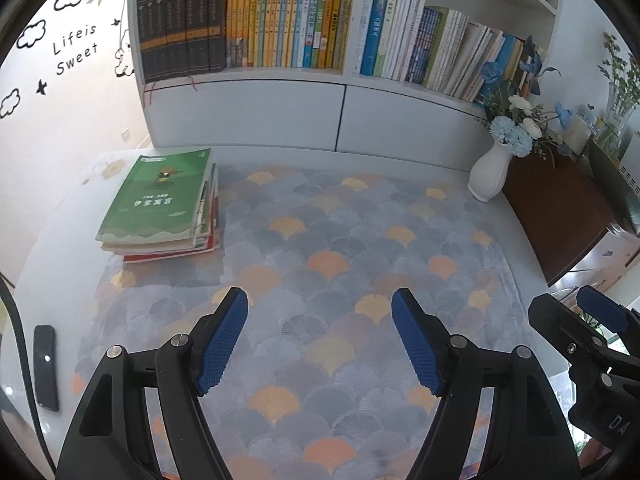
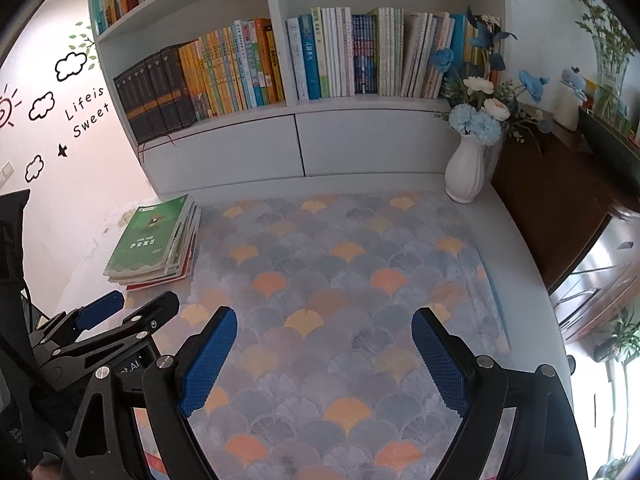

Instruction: Organize books

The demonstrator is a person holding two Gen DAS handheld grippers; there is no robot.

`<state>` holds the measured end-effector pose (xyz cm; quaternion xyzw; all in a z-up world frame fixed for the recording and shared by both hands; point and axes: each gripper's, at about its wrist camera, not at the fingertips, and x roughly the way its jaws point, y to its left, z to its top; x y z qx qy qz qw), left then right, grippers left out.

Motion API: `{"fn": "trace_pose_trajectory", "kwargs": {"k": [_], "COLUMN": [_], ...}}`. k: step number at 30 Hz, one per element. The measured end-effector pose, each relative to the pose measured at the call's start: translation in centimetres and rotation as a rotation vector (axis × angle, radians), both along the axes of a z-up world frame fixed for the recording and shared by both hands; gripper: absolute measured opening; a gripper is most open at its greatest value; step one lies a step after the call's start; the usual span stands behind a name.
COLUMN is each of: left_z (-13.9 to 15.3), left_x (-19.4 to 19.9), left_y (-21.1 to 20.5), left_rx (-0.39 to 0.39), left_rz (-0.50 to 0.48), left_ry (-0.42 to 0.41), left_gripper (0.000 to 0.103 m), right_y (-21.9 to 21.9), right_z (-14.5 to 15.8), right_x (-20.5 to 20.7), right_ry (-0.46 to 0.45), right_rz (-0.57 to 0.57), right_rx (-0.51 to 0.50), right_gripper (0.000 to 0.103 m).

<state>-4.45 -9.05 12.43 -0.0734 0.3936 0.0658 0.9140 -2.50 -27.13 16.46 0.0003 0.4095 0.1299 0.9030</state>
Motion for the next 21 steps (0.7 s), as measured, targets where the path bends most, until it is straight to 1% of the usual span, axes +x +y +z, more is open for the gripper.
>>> {"fn": "trace_pose_trajectory", "kwargs": {"k": [3, 5, 9, 13, 16, 19, 21], "left_z": [0.2, 0.5, 1.6, 1.7, 1.4, 1.3, 1.3], "left_x": [0.1, 0.5, 0.5, 0.5, 0.4, 0.0, -0.5], "left_y": [-0.2, -0.2, -0.4, -0.3, 0.0, 0.1, 0.4], "left_rx": [-0.004, -0.023, -0.015, -0.013, -0.02, 0.018, 0.043], "left_rz": [-0.003, -0.005, -0.014, -0.013, -0.002, 0.021, 0.039], "left_ry": [-0.006, -0.013, -0.06, -0.066, -0.056, -0.06, -0.066], "left_gripper": [0.073, 0.073, 0.073, 0.073, 0.073, 0.073, 0.073], "right_y": [-0.6, -0.7, -0.7, -0.8, -0.7, -0.4, 0.1], "right_z": [0.0, -0.1, -0.5, -0.3, -0.3, -0.8, -1.5], "right_x": [0.1, 0.2, 0.4, 0.3, 0.3, 0.4, 0.7], "right_ry": [0.003, 0.01, 0.037, 0.028, 0.022, 0.031, 0.063], "right_rz": [-0.016, -0.019, -0.021, -0.018, -0.007, 0.006, 0.016], "right_rx": [0.0, -0.001, -0.018, -0.03, -0.03, -0.019, -0.016], "right_gripper": [0.088, 0.088, 0.089, 0.089, 0.09, 0.092, 0.092]}}
